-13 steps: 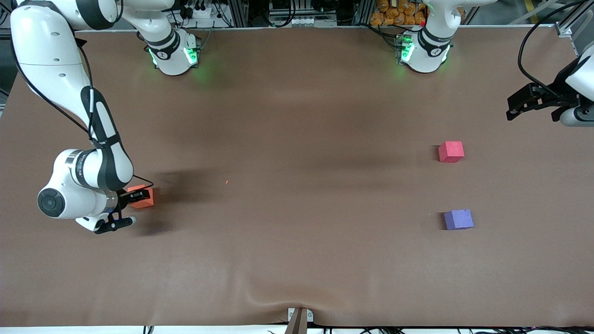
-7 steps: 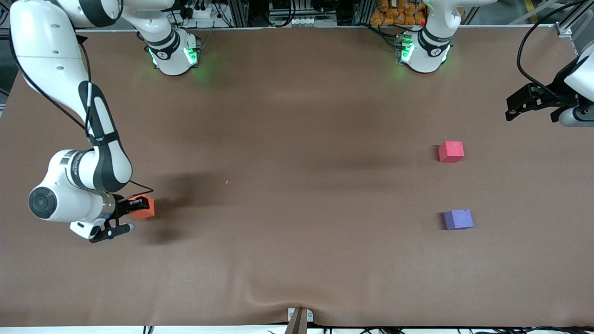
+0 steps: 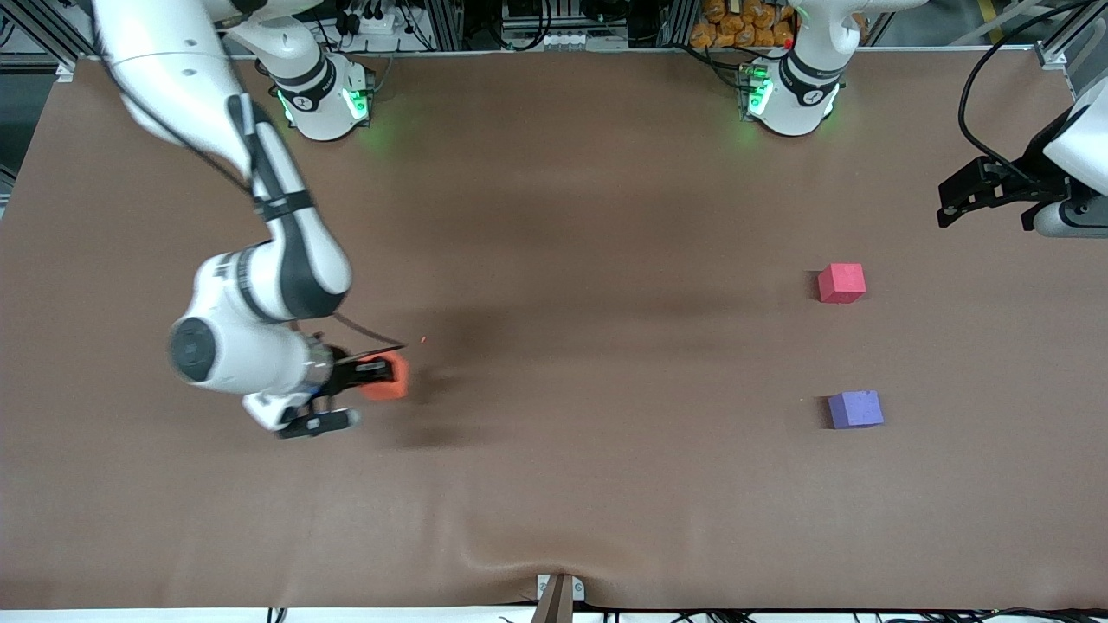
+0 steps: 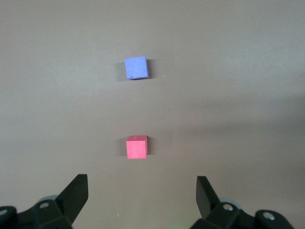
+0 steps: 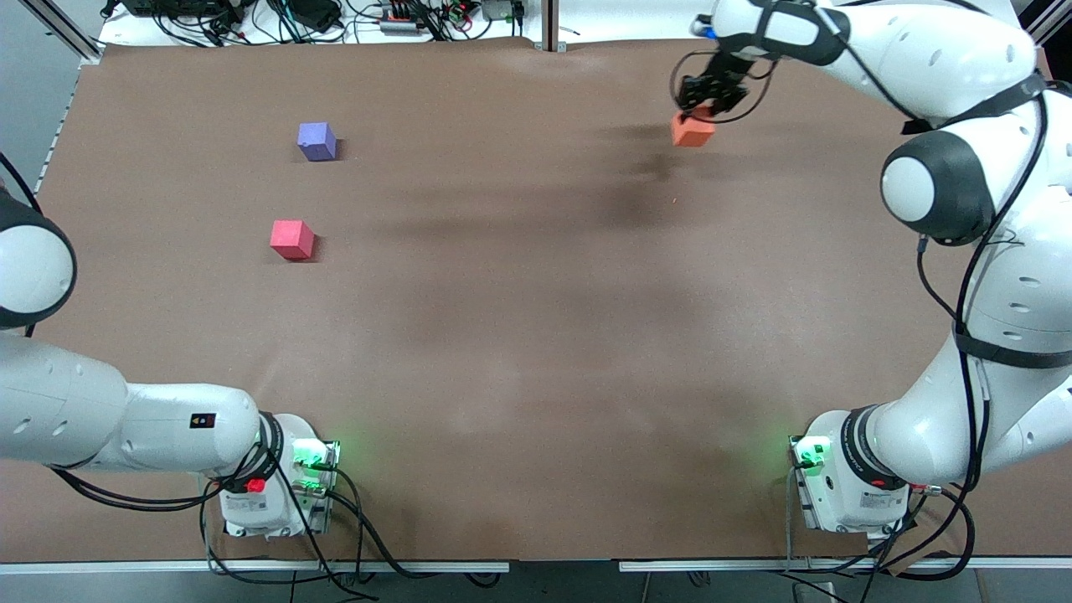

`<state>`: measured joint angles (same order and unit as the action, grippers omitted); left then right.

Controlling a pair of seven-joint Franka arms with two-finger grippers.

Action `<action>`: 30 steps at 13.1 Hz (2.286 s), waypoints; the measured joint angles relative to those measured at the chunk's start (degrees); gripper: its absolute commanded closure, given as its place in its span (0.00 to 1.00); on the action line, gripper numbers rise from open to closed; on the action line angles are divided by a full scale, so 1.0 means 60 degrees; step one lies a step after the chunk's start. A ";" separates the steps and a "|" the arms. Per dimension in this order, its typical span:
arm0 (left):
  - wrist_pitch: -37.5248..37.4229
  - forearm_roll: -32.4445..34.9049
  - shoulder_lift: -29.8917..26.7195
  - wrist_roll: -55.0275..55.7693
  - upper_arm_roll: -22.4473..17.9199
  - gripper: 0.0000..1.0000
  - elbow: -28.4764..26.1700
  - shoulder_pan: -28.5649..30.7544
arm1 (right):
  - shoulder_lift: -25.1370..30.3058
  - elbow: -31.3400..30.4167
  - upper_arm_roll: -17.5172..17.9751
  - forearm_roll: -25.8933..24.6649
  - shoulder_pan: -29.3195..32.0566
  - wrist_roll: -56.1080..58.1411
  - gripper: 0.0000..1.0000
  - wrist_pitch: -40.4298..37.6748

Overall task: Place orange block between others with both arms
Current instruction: 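Carry the orange cube with the right gripper toward the table middle, then release the orange cube while the left gripper reaches toward it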

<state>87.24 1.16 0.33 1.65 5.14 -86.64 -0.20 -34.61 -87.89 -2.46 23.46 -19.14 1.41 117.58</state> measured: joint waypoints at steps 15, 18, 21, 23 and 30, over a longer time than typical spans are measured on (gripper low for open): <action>0.0442 0.0000 0.0210 0.0000 0.0106 0.00 -0.0347 -0.0007 | -0.1222 0.0277 -0.0027 0.1655 -0.4506 -0.4717 0.77 0.2801; 0.0509 0.0000 0.0305 0.0000 0.0162 0.00 -0.0353 -0.0034 | -0.1567 0.0566 -0.0029 0.1673 -0.4647 -0.4744 0.75 0.2925; 0.0558 -0.0004 0.0594 0.0010 0.0525 0.00 -0.0446 -0.0045 | -0.1771 0.0611 -0.0029 0.1679 -0.4807 -0.4755 0.34 0.3335; 0.0643 -0.0004 0.0907 0.0105 0.0912 0.00 -0.0656 -0.0058 | -0.1826 0.0633 -0.0030 0.1679 -0.4856 -0.4762 0.00 0.3377; 0.1580 -0.0008 0.1803 0.0194 0.1665 0.00 -0.1356 -0.0086 | -0.1406 0.1068 -0.0427 0.1681 -0.4600 -0.4762 0.00 0.2777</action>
<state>96.72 1.11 11.15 2.82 15.13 -94.78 -0.72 -43.04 -81.49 -5.02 33.55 -46.74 -27.16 134.25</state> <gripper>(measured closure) 0.000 0.000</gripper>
